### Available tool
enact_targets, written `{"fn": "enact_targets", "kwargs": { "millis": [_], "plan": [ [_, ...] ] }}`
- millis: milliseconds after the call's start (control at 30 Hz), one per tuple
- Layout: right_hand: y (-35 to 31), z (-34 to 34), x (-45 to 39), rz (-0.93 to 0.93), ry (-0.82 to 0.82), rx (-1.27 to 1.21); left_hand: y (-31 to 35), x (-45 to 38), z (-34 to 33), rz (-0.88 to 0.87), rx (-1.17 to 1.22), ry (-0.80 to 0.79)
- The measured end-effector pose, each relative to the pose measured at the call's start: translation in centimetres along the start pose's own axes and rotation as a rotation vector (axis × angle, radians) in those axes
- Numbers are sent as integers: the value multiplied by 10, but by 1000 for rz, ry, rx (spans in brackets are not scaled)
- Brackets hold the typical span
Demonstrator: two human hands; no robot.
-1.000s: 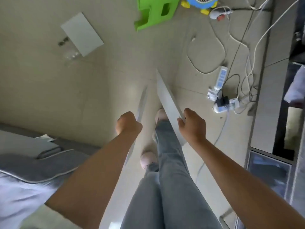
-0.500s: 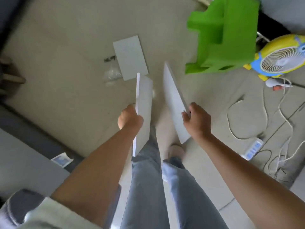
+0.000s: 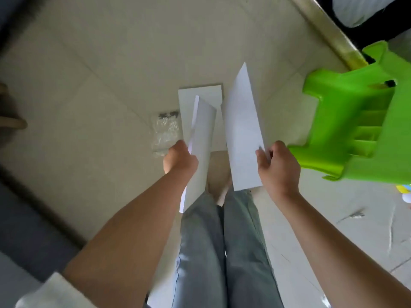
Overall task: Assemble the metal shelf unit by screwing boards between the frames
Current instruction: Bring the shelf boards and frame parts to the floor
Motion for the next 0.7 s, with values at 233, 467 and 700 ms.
{"fn": "enact_targets", "kwargs": {
  "millis": [233, 467, 700],
  "plan": [
    [49, -53, -78, 132, 126, -183, 28, -125, -47, 78, 111, 15],
    [103, -94, -124, 36, 33, -359, 22, -215, -94, 124, 202, -51],
    [142, -164, -157, -96, -189, -363, 28, -240, -122, 124, 208, -94]
  ]
}}
Point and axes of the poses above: each hand's wrist, its own x-axis away from the middle knuckle, its own z-axis out of the back of the hand, y = z × x, the point moved 5 cm from there along -x, towards the middle knuckle, and after that the axes turned 13 degrees about -x, right-handed, at the moved point
